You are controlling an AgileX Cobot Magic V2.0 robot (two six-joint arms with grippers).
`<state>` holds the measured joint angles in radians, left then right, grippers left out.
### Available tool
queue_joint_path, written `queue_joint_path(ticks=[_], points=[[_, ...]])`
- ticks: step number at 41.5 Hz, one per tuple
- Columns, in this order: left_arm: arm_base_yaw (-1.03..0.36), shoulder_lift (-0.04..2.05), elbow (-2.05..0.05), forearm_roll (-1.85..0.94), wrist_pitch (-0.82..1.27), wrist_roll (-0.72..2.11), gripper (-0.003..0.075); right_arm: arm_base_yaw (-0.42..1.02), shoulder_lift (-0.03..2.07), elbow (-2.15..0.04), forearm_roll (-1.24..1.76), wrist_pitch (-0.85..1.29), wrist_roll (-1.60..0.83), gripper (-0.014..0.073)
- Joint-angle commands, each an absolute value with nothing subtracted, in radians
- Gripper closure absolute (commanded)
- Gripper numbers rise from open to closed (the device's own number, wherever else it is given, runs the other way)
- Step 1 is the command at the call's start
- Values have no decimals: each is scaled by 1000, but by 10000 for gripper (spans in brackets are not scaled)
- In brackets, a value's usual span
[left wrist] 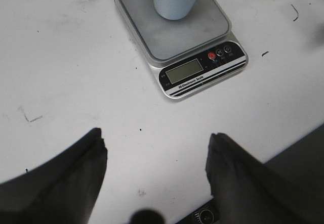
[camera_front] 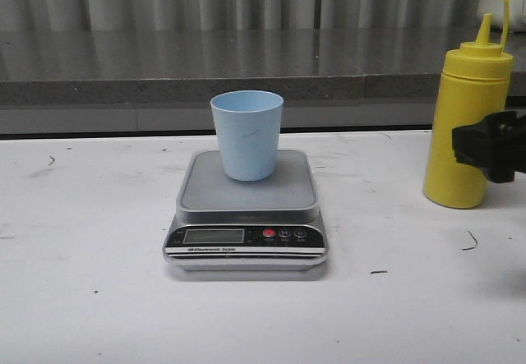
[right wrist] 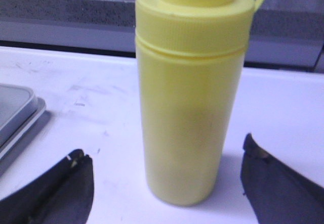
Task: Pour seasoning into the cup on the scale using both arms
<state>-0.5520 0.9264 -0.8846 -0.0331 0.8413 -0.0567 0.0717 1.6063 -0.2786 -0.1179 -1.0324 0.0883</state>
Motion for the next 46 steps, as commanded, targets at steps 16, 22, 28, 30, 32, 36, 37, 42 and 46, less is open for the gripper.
queue_joint_path(ticks=[16, 22, 28, 30, 32, 36, 37, 42, 46], points=[[-562, 916, -912, -45, 780, -57, 302, 184, 932, -478, -235, 294, 399, -16], [-562, 916, -912, -45, 780, -57, 302, 284, 807, -624, -234, 642, 363, -16], [-562, 916, -912, -45, 780, -57, 302, 360, 717, -716, -227, 804, 323, -16], [-562, 916, -912, -45, 780, -57, 302, 381, 681, -728, -212, 826, 311, -16], [-562, 916, -912, -45, 780, -57, 302, 397, 649, -729, -190, 834, 296, -16], [-562, 916, -912, -45, 780, -57, 302, 427, 583, -729, -148, 851, 267, -16], [-562, 916, -912, -45, 780, -57, 302, 431, 567, -729, -146, 855, 266, -16], [-562, 916, -912, -45, 780, -57, 302, 441, 506, -729, -153, 880, 258, -16], [-562, 916, -912, -45, 768, -57, 302, 441, 465, -729, -169, 911, 247, -16]])
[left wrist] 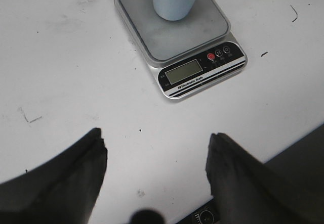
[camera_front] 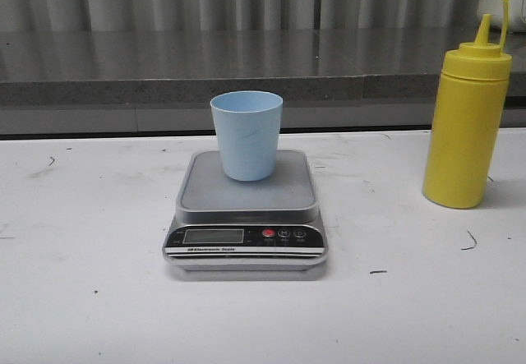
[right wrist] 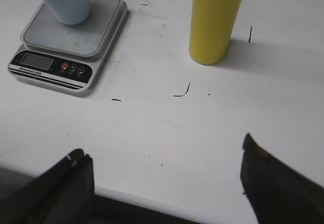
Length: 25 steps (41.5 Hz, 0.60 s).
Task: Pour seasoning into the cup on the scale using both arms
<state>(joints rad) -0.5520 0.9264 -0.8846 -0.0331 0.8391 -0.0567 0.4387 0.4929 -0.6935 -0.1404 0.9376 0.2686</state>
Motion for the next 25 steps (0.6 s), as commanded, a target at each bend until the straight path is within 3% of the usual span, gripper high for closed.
queue_joint_path(ticks=[1, 18, 21, 25], points=[[-562, 916, -912, -45, 766, -57, 302, 441, 453, -729, -174, 920, 247, -16], [-562, 916, -912, -45, 750, -57, 302, 441, 410, -729, -193, 934, 247, 3], [-562, 916, -912, -45, 750, -57, 318, 441, 410, -729, -194, 929, 247, 69], [-562, 916, -912, -45, 750, -57, 422, 441, 410, -729, -194, 924, 247, 247]])
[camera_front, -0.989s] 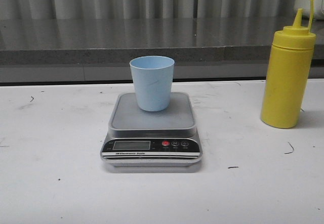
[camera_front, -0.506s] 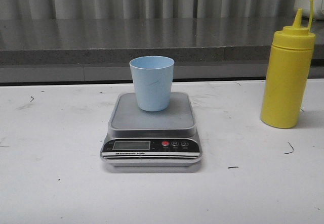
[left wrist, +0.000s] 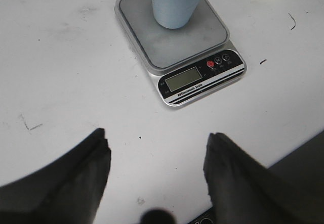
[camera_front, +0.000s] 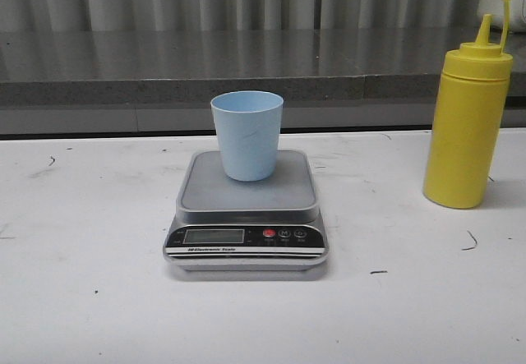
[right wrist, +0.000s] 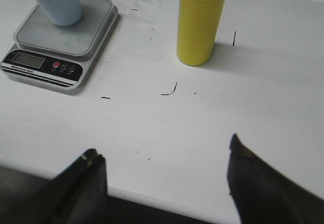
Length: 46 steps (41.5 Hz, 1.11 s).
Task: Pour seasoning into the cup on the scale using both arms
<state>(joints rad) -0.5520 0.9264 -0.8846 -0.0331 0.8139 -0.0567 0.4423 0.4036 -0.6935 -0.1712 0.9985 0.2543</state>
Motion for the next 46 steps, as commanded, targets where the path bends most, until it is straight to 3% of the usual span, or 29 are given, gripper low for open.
queue_joint_path(ticks=[1, 5, 10, 36, 46], points=[[-562, 916, -912, -45, 750, -57, 453, 441, 410, -729, -194, 921, 247, 295], [-562, 916, -912, -45, 750, -57, 606, 441, 410, -729, -194, 911, 247, 529], [-562, 916, -912, -45, 750, -57, 739, 441, 410, -729, -194, 906, 247, 723], [-554, 887, -895, -56, 719, -57, 740, 441, 410, -729, -194, 935, 247, 715], [-356, 664, -719, -16, 443, -57, 740, 441, 410, -729, -194, 935, 247, 715]])
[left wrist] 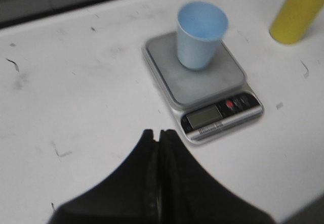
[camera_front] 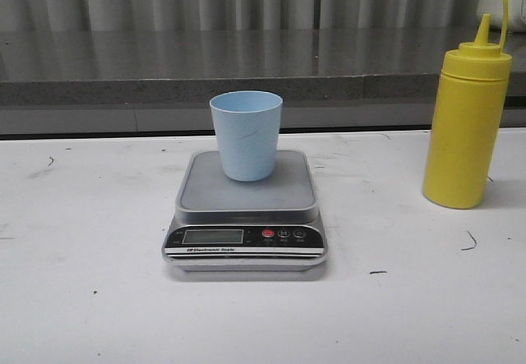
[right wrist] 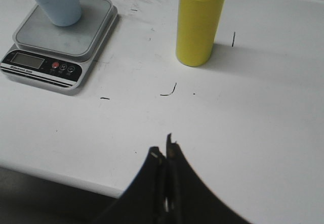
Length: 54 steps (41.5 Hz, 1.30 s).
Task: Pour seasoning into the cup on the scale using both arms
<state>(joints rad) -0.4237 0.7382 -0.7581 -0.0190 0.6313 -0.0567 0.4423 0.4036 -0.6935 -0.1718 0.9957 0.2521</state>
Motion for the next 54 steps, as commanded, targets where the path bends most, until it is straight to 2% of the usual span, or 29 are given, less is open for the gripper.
queue_joint_path(ticks=[1, 6, 9, 21, 29, 33, 54], points=[[-324, 633, -685, -16, 392, -57, 740, 441, 410, -729, -194, 935, 247, 715], [-190, 493, -524, -16, 179, -57, 740, 441, 410, -729, -194, 935, 247, 715], [-128, 395, -435, -16, 121, -57, 740, 441, 410, -729, -194, 935, 247, 715], [-7, 107, -172, -16, 105, -57, 740, 441, 410, -729, -194, 935, 247, 715], [12, -20, -40, -9, 45, -57, 740, 441, 410, -729, -194, 935, 247, 715], [12, -25, 26, -11, -53, -57, 740, 441, 410, -729, -194, 936, 247, 715], [12, -27, 23, -11, -43, -57, 740, 441, 410, -729, -194, 936, 247, 715]])
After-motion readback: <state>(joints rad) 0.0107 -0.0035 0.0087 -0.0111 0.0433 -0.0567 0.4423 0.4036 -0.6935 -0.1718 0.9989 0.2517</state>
